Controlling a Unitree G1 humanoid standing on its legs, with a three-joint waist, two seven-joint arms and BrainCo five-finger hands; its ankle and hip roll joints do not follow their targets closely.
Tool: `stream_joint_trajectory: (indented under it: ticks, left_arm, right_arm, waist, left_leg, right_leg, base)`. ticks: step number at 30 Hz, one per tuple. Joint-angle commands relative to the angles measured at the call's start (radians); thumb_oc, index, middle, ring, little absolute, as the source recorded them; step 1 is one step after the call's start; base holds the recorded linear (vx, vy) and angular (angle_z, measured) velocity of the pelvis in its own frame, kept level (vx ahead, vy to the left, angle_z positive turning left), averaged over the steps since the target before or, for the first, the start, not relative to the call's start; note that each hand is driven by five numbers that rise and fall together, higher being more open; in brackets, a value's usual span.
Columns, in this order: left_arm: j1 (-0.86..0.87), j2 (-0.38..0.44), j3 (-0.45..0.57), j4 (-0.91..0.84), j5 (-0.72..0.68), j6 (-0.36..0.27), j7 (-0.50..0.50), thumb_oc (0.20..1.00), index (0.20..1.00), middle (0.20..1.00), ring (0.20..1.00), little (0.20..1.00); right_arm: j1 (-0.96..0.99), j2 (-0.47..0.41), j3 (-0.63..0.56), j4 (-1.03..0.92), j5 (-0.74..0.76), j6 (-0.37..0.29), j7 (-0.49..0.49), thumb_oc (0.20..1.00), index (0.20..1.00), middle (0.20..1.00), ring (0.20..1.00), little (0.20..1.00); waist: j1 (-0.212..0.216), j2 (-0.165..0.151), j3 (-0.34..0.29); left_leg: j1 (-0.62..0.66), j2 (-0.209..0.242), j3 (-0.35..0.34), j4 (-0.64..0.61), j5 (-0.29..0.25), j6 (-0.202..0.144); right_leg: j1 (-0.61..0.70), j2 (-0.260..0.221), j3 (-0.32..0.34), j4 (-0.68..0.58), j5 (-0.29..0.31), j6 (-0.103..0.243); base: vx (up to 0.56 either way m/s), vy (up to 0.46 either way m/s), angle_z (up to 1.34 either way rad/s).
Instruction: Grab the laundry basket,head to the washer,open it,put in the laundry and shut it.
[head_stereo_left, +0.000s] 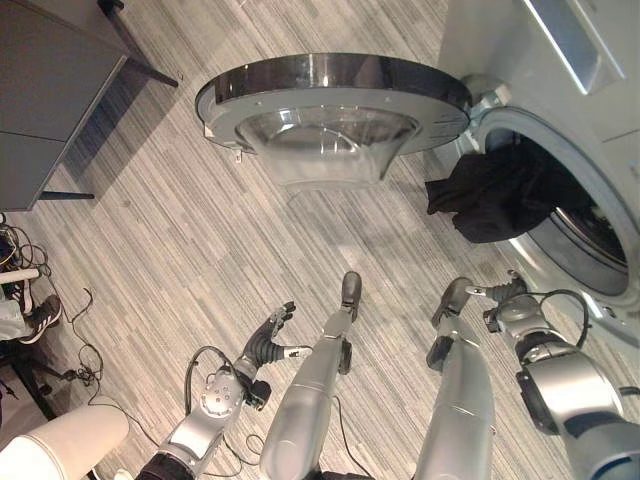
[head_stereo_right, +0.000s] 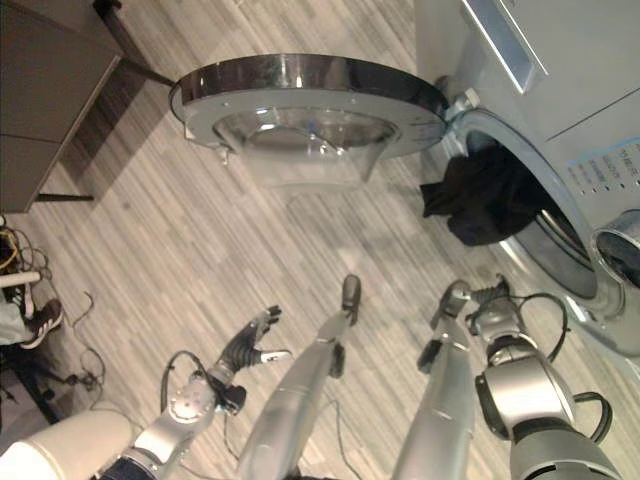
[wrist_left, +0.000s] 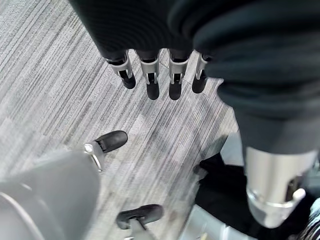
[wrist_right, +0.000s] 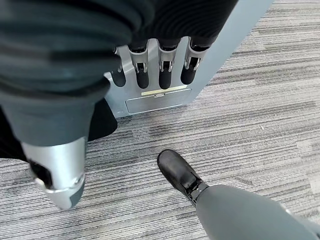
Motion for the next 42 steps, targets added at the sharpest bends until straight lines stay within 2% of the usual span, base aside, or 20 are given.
stream_joint_trajectory:
  ticks: [1,6,10,16,23,33,34,35,36,37,42]
  left_arm:
    - [0.041,0.045,-0.003,-0.097,-0.062,-0.031,0.014,1.000,1.000,1.000,1.000,1.000]
    - [0.022,0.042,-0.010,-0.122,-0.085,-0.039,0.034,1.000,1.000,1.000,1.000,1.000]
    - [0.015,0.031,-0.022,-0.114,-0.099,-0.045,0.041,1.000,1.000,1.000,1.000,1.000]
    - [0.003,0.032,-0.023,-0.128,-0.133,-0.058,0.077,1.000,1.000,1.000,1.000,1.000]
    - [-0.022,0.025,-0.035,-0.131,-0.164,-0.076,0.114,1.000,1.000,1.000,1.000,1.000]
    - [-0.007,0.026,-0.025,-0.161,-0.192,-0.096,0.121,1.000,1.000,1.000,1.000,1.000]
    - [-0.006,0.027,-0.022,-0.163,-0.194,-0.097,0.120,1.000,1.000,1.000,1.000,1.000]
    - [-0.007,0.029,-0.018,-0.168,-0.196,-0.100,0.122,1.000,1.000,1.000,1.000,1.000]
    - [-0.007,0.027,-0.016,-0.170,-0.196,-0.102,0.122,1.000,1.000,1.000,1.000,1.000]
    - [-0.005,0.028,-0.016,-0.172,-0.198,-0.103,0.121,1.000,1.000,1.000,1.000,1.000]
    - [-0.009,0.024,-0.015,-0.165,-0.200,-0.103,0.122,1.000,1.000,1.000,1.000,1.000]
  right_arm:
    - [-0.030,-0.072,0.024,0.037,0.050,0.008,-0.044,1.000,1.000,1.000,1.000,1.000]
    - [-0.134,-0.140,-0.009,0.038,0.152,-0.008,-0.070,1.000,1.000,1.000,1.000,1.000]
    - [-0.202,-0.161,0.006,0.031,0.213,-0.025,-0.069,1.000,1.000,1.000,1.000,1.000]
    - [-0.316,-0.185,0.018,0.021,0.286,-0.045,-0.088,1.000,1.000,1.000,1.000,1.000]
    - [-0.473,-0.208,-0.005,0.013,0.470,-0.092,-0.099,1.000,1.000,1.000,1.000,1.000]
    - [-0.599,-0.350,-0.063,0.004,0.677,-0.151,-0.125,1.000,1.000,1.000,1.000,1.000]
    - [-0.613,-0.362,-0.064,0.005,0.698,-0.157,-0.120,0.906,0.906,0.906,0.906,0.906]
    - [-0.635,-0.375,-0.056,0.006,0.718,-0.163,-0.118,0.539,0.539,0.539,0.539,0.539]
    - [-0.646,-0.380,-0.052,0.006,0.729,-0.166,-0.116,0.460,0.460,0.460,0.460,0.460]
    - [-0.653,-0.386,-0.048,0.001,0.741,-0.170,-0.116,0.200,0.200,0.200,0.200,0.200]
    - [-0.672,-0.376,-0.072,-0.025,0.835,-0.215,-0.114,0.200,0.200,0.200,0.200,0.200]
  waist:
    - [0.008,0.009,-0.014]
    - [0.034,0.043,-0.010]
    - [0.050,0.058,-0.009]
    - [0.072,0.069,-0.001]
    - [0.104,0.084,-0.005]
    - [0.137,0.118,-0.049]
    - [0.139,0.118,-0.056]
    - [0.143,0.119,-0.062]
    - [0.145,0.118,-0.065]
    - [0.146,0.116,-0.069]
    - [0.144,0.105,-0.078]
  left_leg:
    - [-0.083,0.004,0.050,0.130,-0.136,-0.016]
    - [-0.114,-0.006,0.045,0.113,-0.123,-0.015]
    - [-0.140,-0.010,0.041,0.108,-0.117,-0.013]
    - [-0.173,-0.010,0.033,0.100,-0.111,-0.012]
    - [-0.214,-0.016,0.017,0.093,-0.104,-0.009]
    - [-0.236,-0.029,0.010,0.081,-0.101,-0.015]
    - [-0.240,-0.030,0.011,0.082,-0.102,-0.016]
    - [-0.247,-0.030,0.013,0.085,-0.104,-0.016]
    - [-0.247,-0.031,0.016,0.085,-0.105,-0.016]
    - [-0.247,-0.031,0.016,0.084,-0.106,-0.016]
    - [-0.233,-0.025,0.023,0.069,-0.107,-0.015]
  right_leg:
    - [0.048,-0.035,0.107,-0.212,0.088,0.102]
    - [-0.007,-0.048,0.110,-0.180,0.076,0.108]
    - [-0.051,-0.053,0.120,-0.150,0.063,0.110]
    - [-0.109,-0.053,0.123,-0.111,0.044,0.113]
    - [-0.189,-0.055,0.132,-0.041,0.004,0.117]
    - [-0.243,-0.058,0.162,-0.004,-0.029,0.118]
    - [-0.249,-0.058,0.166,-0.001,-0.030,0.119]
    - [-0.258,-0.057,0.173,0.004,-0.031,0.119]
    - [-0.262,-0.056,0.176,0.007,-0.033,0.119]
    - [-0.262,-0.056,0.179,0.005,-0.033,0.120]
    - [-0.253,-0.049,0.179,0.001,-0.034,0.121]
  base:
    - [0.00,0.000,0.00]
    - [0.02,0.031,0.04]
    - [0.01,0.009,0.03]
    - [0.02,0.010,0.04]
    - [0.02,-0.002,0.03]
    - [0.03,0.014,0.06]
    - [0.03,0.015,0.04]
    - [0.00,0.000,0.00]
    - [0.00,0.000,0.00]
    - [0.00,0.000,0.00]
    - [0.01,0.004,-0.01]
